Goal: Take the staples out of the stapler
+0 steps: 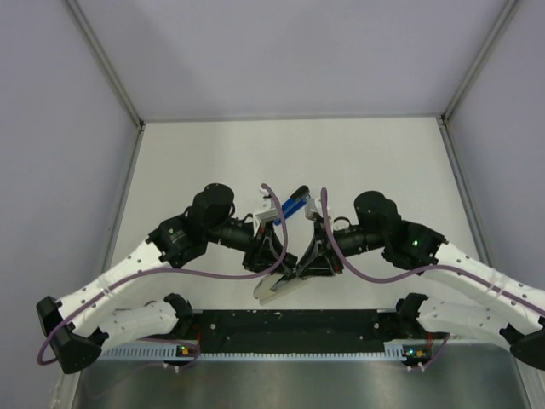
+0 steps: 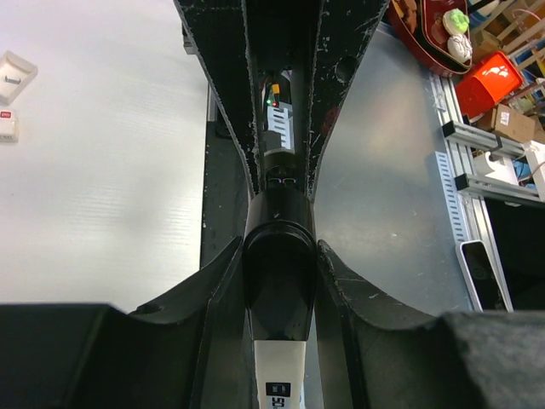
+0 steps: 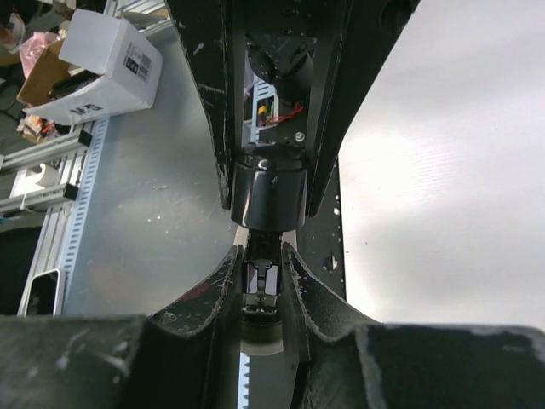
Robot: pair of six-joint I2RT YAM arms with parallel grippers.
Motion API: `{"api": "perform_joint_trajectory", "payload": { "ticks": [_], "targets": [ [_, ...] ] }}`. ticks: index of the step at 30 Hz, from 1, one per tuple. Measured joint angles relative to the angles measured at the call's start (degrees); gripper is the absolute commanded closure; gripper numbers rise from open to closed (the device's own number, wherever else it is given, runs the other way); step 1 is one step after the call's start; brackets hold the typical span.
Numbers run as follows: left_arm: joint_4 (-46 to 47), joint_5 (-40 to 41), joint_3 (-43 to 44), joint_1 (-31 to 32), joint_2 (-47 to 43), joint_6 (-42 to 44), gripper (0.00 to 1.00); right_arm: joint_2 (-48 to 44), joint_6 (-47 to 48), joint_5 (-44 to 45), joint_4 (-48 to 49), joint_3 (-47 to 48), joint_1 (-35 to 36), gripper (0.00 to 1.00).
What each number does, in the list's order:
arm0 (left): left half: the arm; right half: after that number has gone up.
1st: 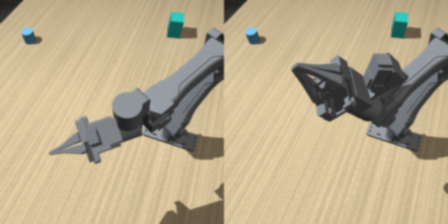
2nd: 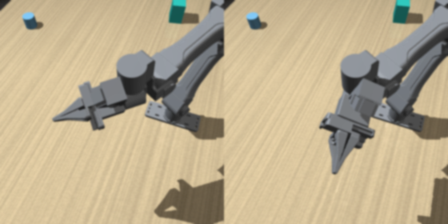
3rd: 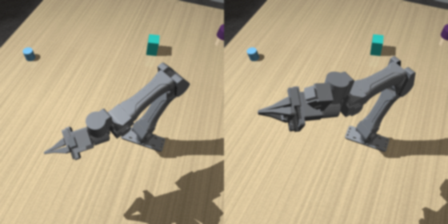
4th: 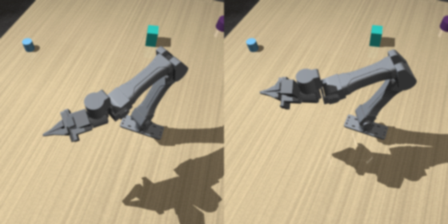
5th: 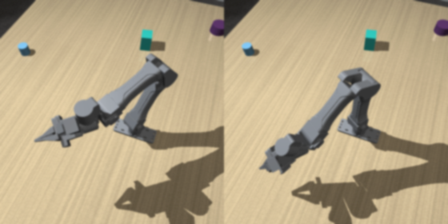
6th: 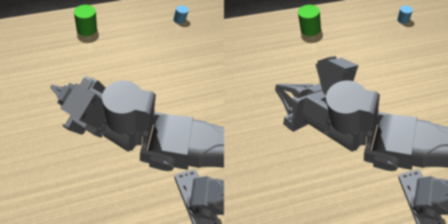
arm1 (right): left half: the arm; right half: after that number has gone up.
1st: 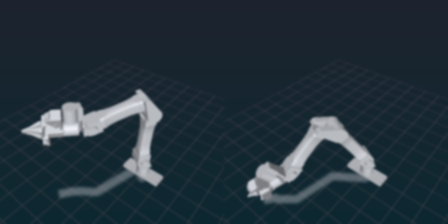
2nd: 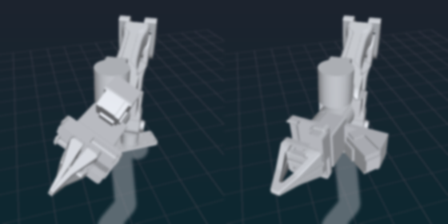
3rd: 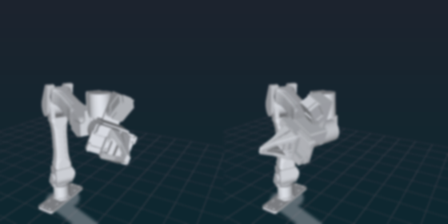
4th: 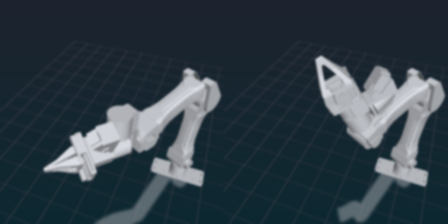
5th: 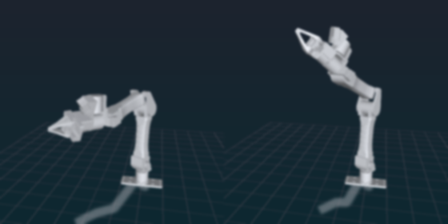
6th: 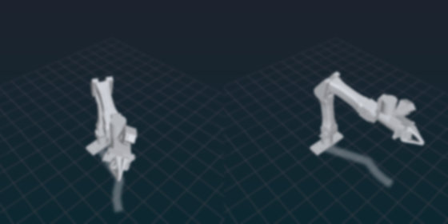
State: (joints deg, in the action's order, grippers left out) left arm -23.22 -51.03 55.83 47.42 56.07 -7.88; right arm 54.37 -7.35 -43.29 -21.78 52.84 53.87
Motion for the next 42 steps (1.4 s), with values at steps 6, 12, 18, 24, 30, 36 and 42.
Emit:
{"api": "perform_joint_trajectory", "payload": {
  "ticks": [6,12,18,24,30,36,42],
  "targets": [
    [0.5,1.9,0.0,0.1,-0.1,-3.0,1.0,-3.8,-3.6,0.2,6.4,-7.2,0.0,0.85],
    [9.4,6.6,-0.3,0.2,-1.2,-8.0,1.0,-6.8,-8.1,0.2,13.3,-15.4,0.1,0.86],
    [21.0,10.6,-3.7,0.2,-2.7,-14.3,1.0,-7.9,-13.5,1.2,23.4,-20.7,0.4,0.86],
    [30.5,12.4,-6.6,0.4,-1.8,-19.9,1.0,-7.7,-17.8,2.8,30.8,-22.5,0.5,0.86],
    [38.5,17.5,-10.5,0.6,-3.7,-23.8,1.0,-6.6,-20.1,2.7,33.4,-24.0,0.5,0.86],
    [45.3,26.6,-12.9,2.8,-5.5,-25.0,1.0,-4.7,-22.3,2.5,36.9,-25.6,0.9,0.87],
    [55.3,38.0,-14.8,6.4,-5.7,-25.0,1.0,-2.4,-24.4,3.3,40.2,-25.9,3.2,0.87]
  ]
}}
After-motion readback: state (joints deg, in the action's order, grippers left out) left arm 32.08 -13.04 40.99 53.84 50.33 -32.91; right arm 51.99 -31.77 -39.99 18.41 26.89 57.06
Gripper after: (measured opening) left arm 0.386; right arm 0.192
